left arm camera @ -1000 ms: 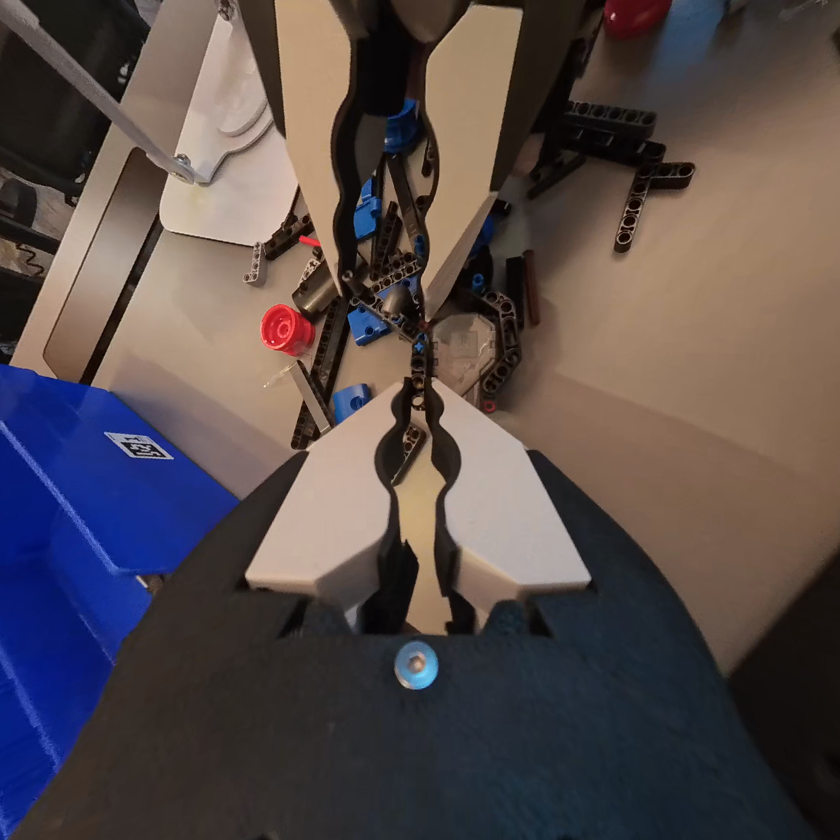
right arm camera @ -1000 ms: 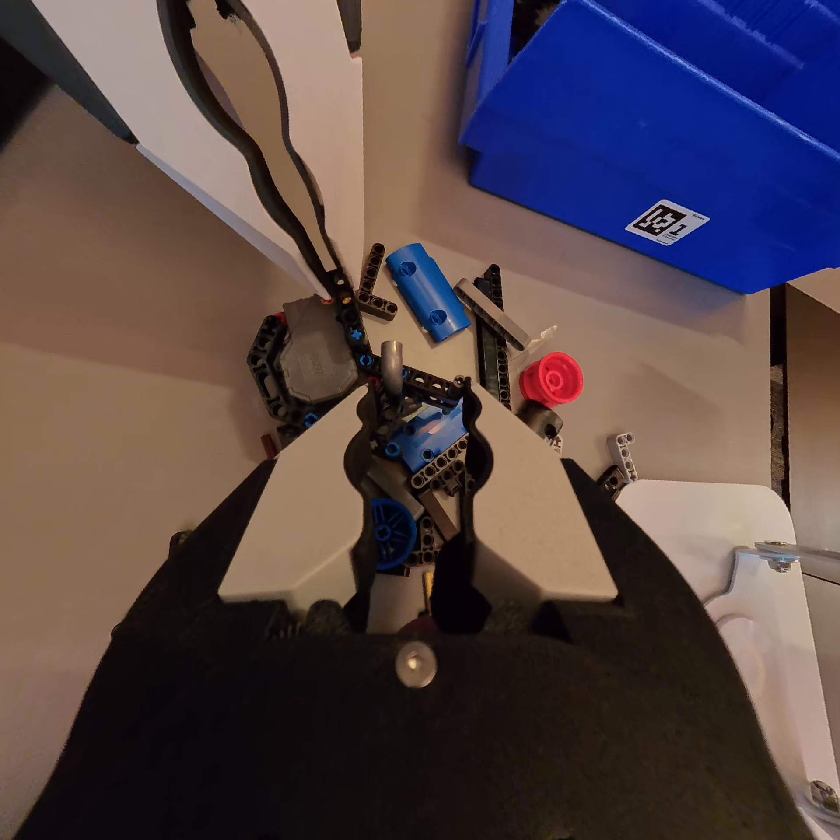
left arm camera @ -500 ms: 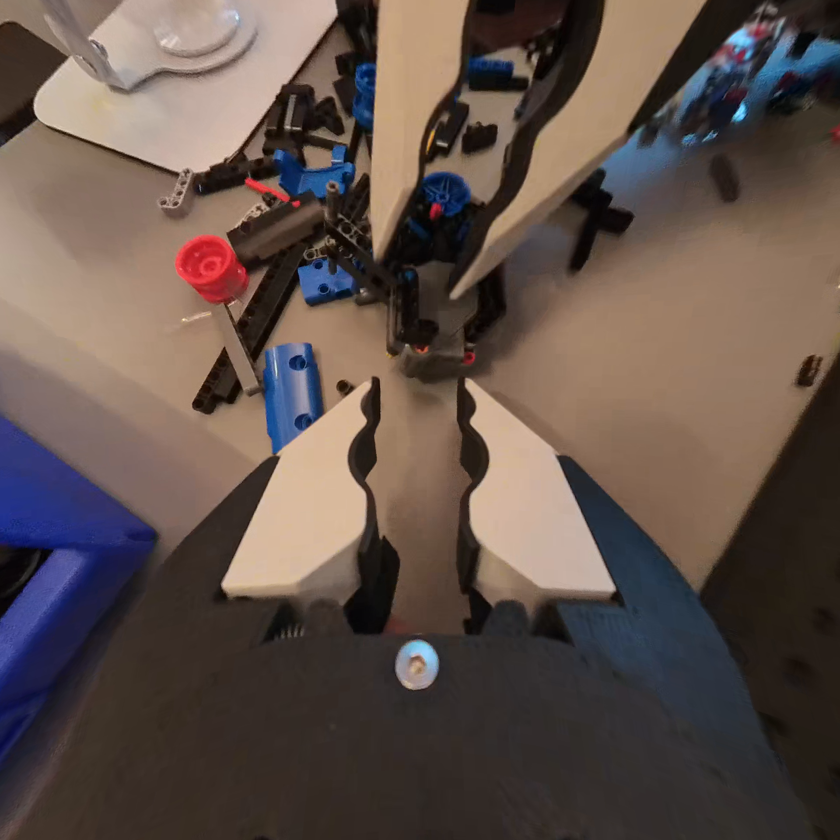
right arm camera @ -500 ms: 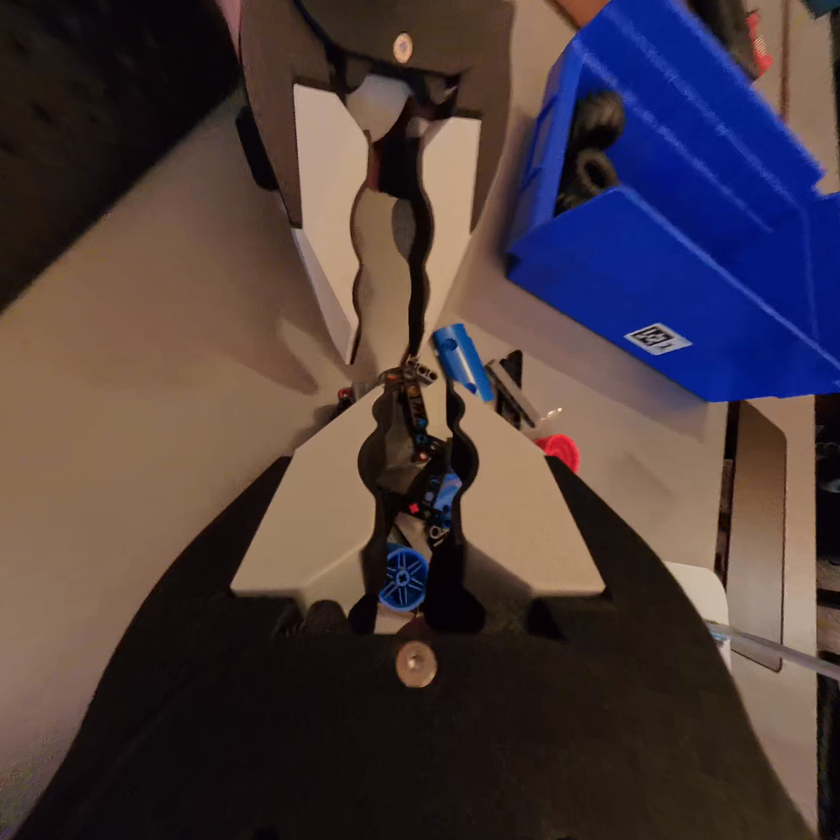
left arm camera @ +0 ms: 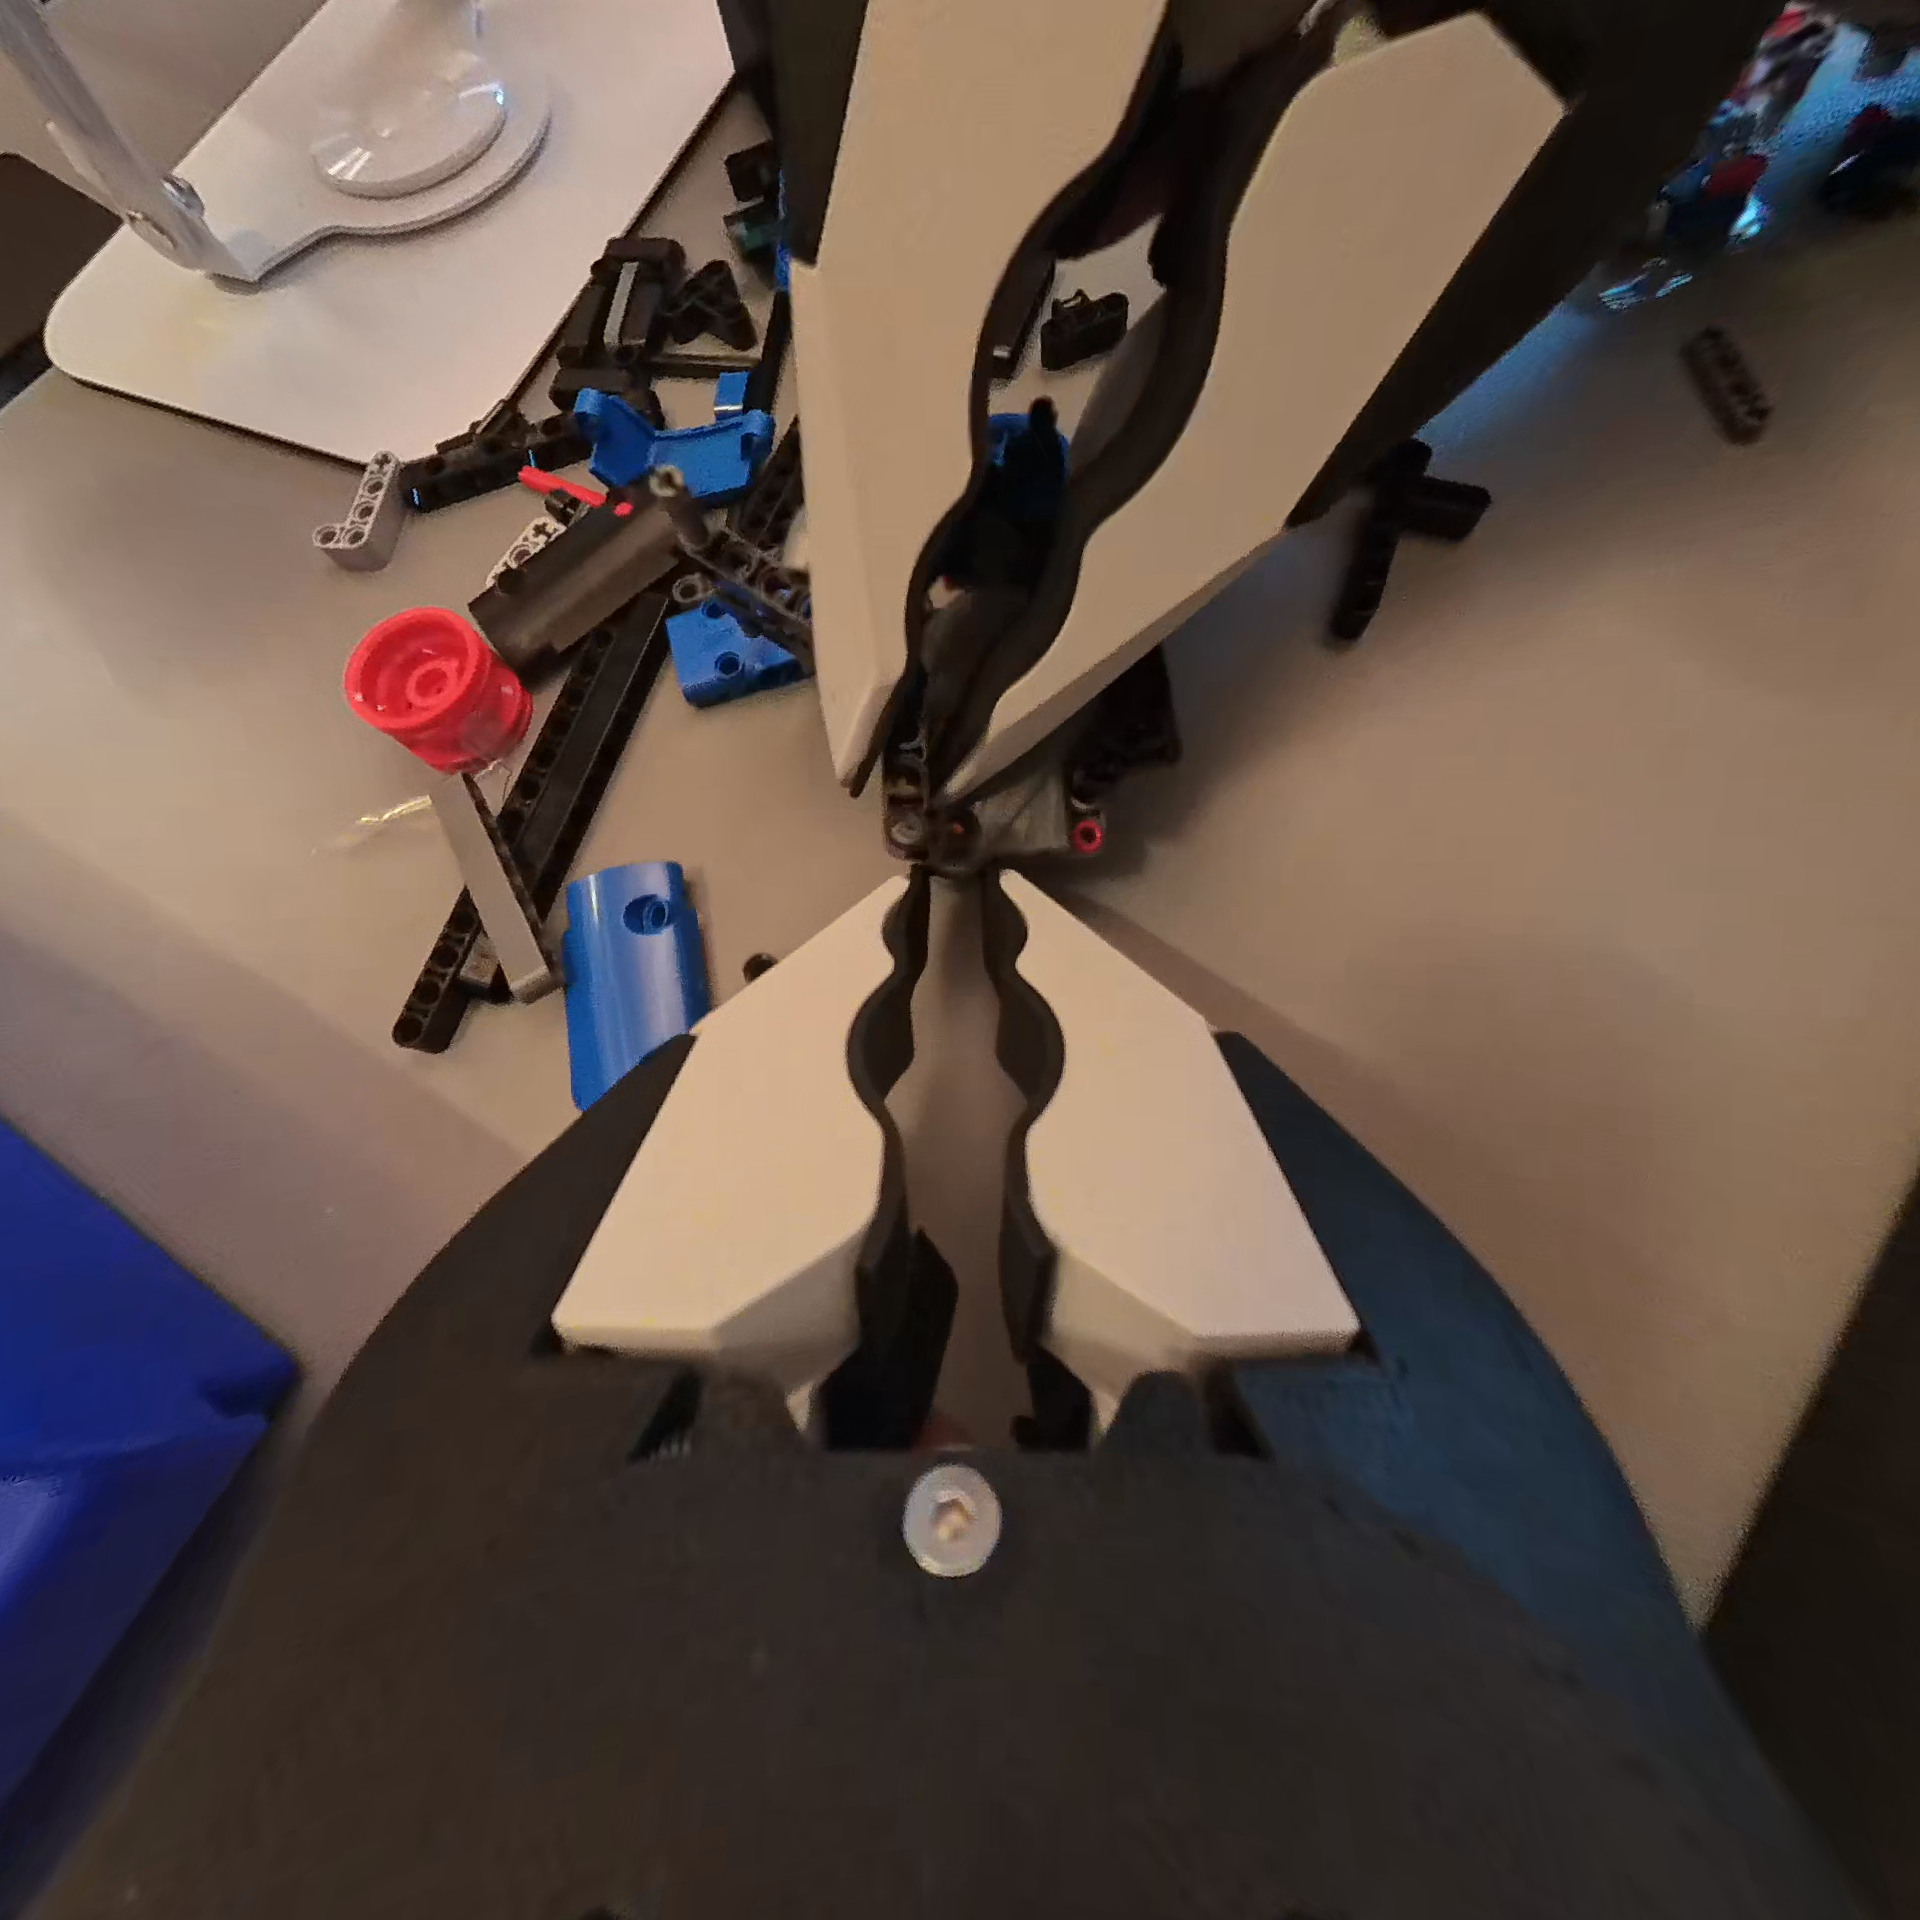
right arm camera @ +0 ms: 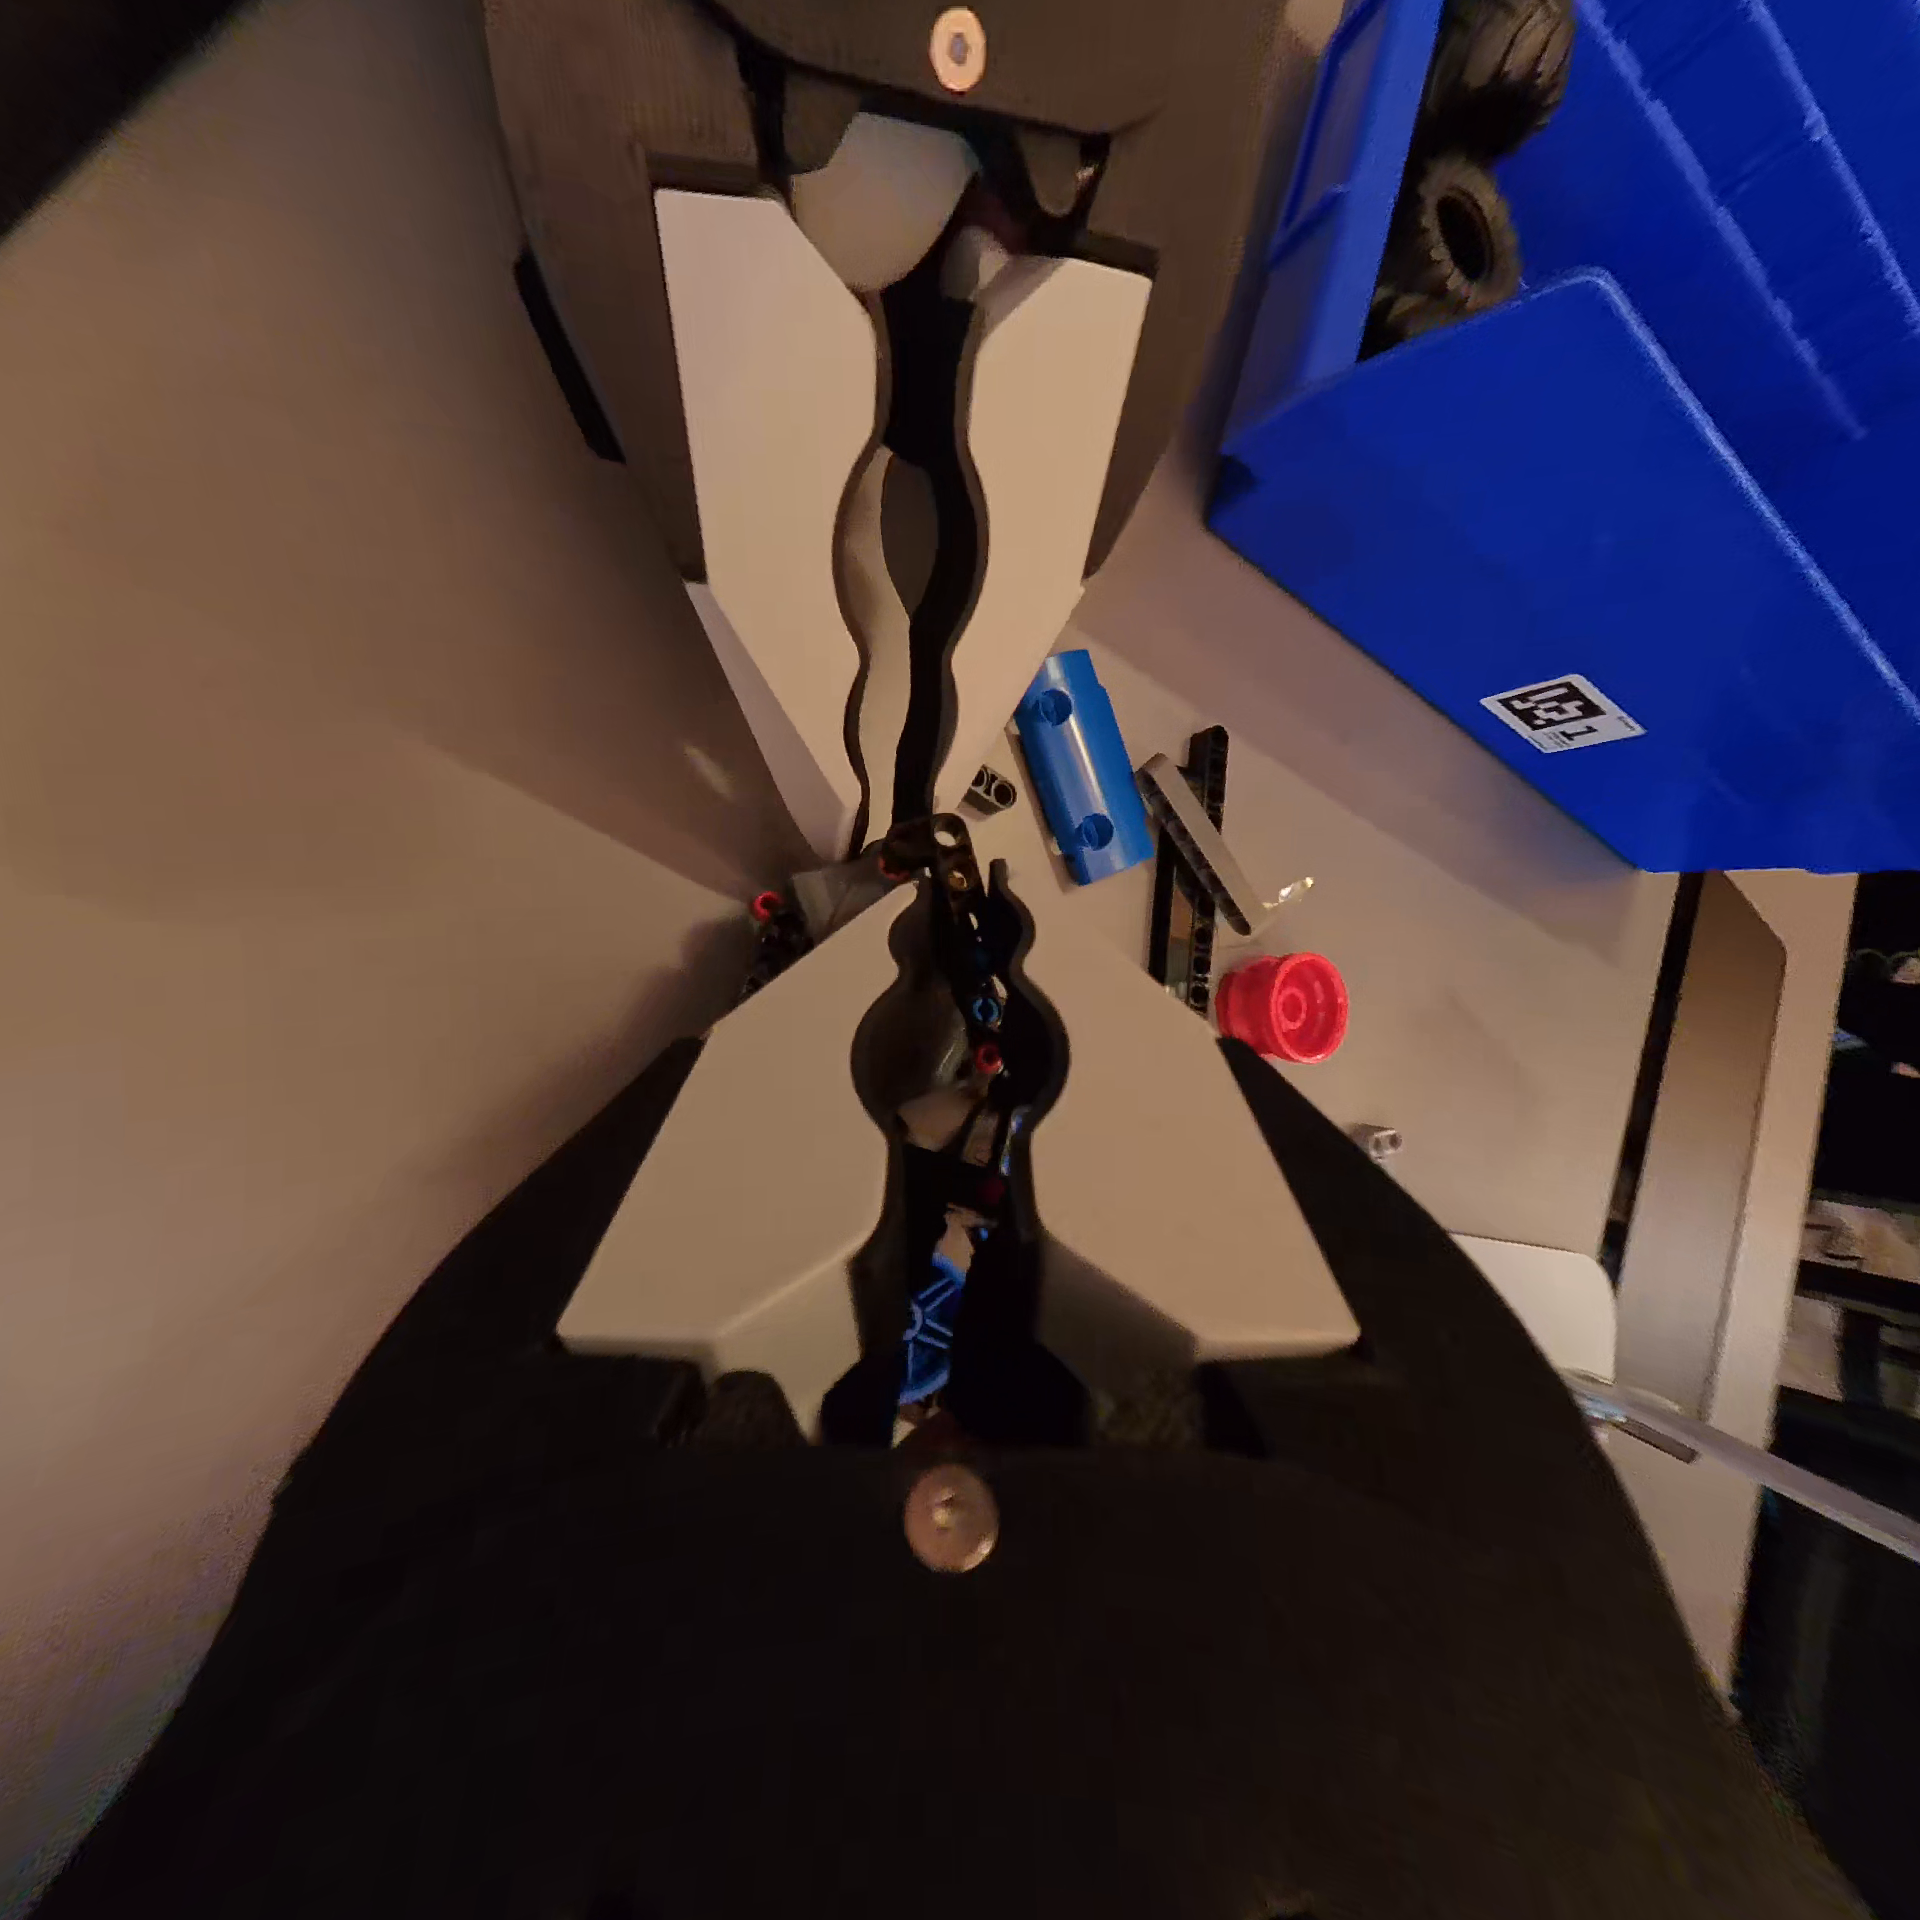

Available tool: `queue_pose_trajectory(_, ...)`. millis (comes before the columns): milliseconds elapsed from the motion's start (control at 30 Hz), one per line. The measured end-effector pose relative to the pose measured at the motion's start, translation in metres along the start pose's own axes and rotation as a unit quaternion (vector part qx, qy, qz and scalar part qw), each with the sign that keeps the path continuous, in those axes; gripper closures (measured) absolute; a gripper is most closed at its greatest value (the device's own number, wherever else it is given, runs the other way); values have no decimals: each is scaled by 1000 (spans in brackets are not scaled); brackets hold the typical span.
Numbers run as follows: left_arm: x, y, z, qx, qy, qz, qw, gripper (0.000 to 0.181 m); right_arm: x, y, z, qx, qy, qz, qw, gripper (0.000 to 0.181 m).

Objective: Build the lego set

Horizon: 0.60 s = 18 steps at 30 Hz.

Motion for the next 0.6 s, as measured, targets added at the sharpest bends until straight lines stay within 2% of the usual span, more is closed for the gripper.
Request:
queue_pose_trajectory(100,-2,1,0,-2,-3,-3,1000,174,0,0,0,-1,-15,7,1000,174)
queue_pose_trajectory(200,-1,0,1,18,-2,-9,1000,172,1,2,-2,-20,14,13,1000,174)
queue_pose_trajectory(300,7,-4,1,54,14,-17,998,153,8,-2,2,-13,51,7,999,174)
queue_pose_trajectory(367,14,0,1,89,27,-52,994,144,15,-5,8,10,71,-22,997,174)
queue_pose_trajectory(567,30,12,8,156,84,-123,977,144,32,-28,19,49,117,-125,984,174)
queue_pose_trajectory(600,33,16,11,167,98,-143,971,133,33,-32,19,51,122,-142,981,175)
Point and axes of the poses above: each gripper's, where its closed fingertips meet, x back along the fingers, z out of its top, y = z × x across the jaws, the point moved 6 cm from there along x, back along the fingers, and after that the axes turned 8 degrees about z, right-handed, at the moved point
